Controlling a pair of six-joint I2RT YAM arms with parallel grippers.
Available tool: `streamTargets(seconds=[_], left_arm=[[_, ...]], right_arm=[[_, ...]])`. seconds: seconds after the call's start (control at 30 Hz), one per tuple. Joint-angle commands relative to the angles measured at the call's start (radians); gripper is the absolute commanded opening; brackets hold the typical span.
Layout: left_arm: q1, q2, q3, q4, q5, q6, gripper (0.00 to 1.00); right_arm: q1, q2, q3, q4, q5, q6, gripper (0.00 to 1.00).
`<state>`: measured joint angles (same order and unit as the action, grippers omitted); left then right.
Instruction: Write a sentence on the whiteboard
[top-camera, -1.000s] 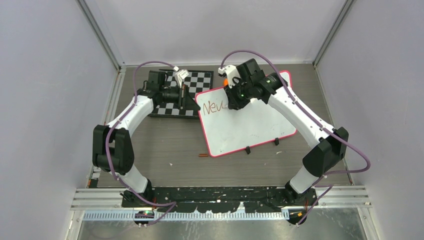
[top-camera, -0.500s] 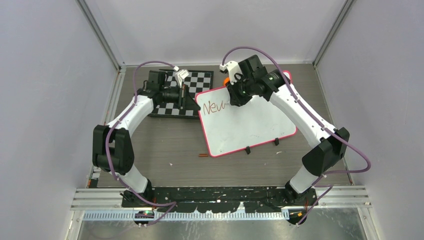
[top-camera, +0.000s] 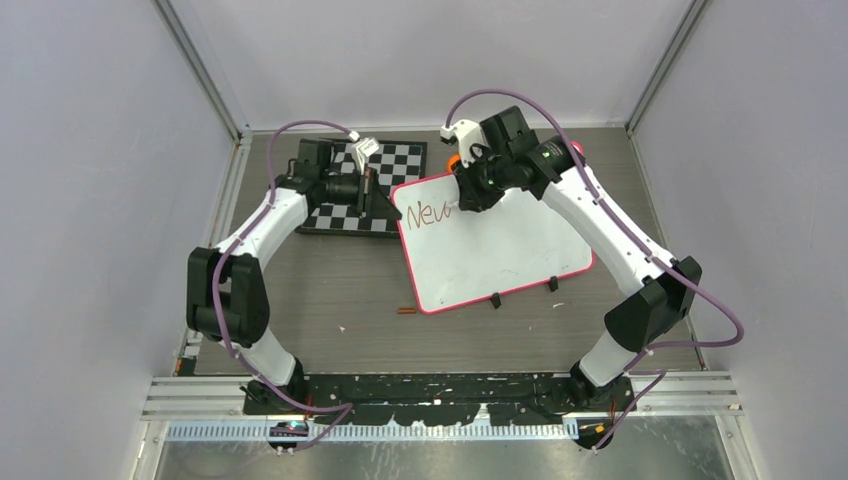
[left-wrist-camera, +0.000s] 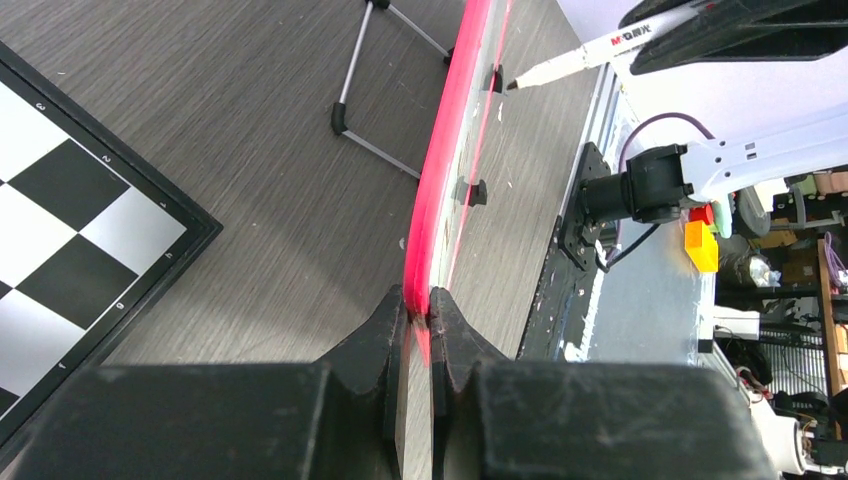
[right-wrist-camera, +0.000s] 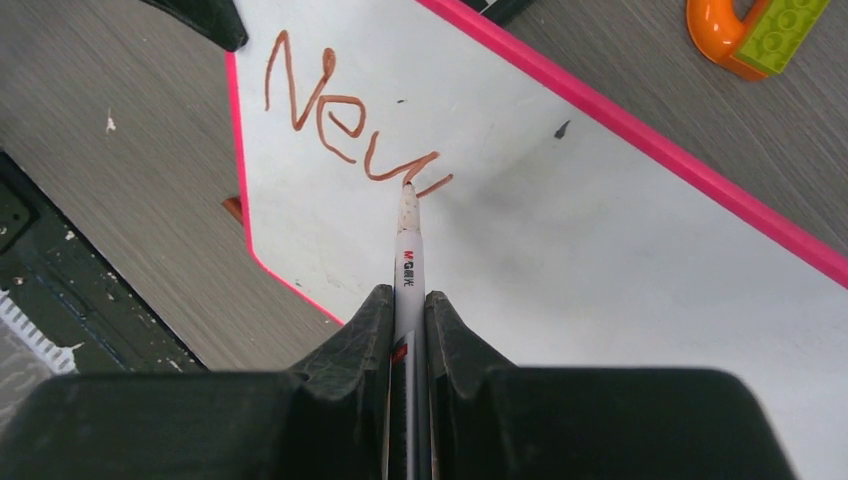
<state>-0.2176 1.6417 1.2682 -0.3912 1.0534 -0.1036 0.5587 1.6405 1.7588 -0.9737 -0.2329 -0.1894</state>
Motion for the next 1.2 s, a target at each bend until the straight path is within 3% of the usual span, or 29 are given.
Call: streamTargets(seconds=[0.0, 0.33, 0.57, 0.63, 0.73, 0.83, 0.97, 1.17], left_arm=[[-0.02, 0.013, 0.037, 0.004, 0.002, 0.033, 0.0], [-0.02, 0.054, 0.108, -0.063, -0.016, 0.084, 0.0], [-0.02, 0.084, 0.166, -0.078, -0.023, 0.084, 0.0], [-0.02, 0.079, 0.167, -0.081, -0.024, 0.078, 0.08], [-0.02, 0.064, 0.153, -0.07, -0.007, 0.06, 0.3], [-0.022, 0.046, 0.121, -0.035, 0.013, 0.032, 0.44], [-0.033, 0.047, 0.099, -0.024, 0.021, 0.029, 0.5], [-0.053, 0.061, 0.097, -0.022, 0.028, 0.033, 0.47]], right_arm=[[-0.003, -0.083, -0.005, -0.01, -0.058, -0.012, 0.0], [-0.003, -0.157, -0.108, -0.005, -0.019, -0.006, 0.0], [-0.048, -0.174, -0.125, -0.016, -0.099, 0.023, 0.0], [-0.076, -0.174, -0.127, -0.015, -0.12, 0.026, 0.0], [-0.113, -0.176, -0.135, -0.011, -0.148, 0.031, 0.0], [-0.144, -0.185, -0.149, 0.004, -0.188, 0.032, 0.0], [-0.175, -0.2, -0.164, 0.033, -0.232, 0.04, 0.0], [-0.188, -0.203, -0.183, 0.069, -0.24, 0.066, 0.0]])
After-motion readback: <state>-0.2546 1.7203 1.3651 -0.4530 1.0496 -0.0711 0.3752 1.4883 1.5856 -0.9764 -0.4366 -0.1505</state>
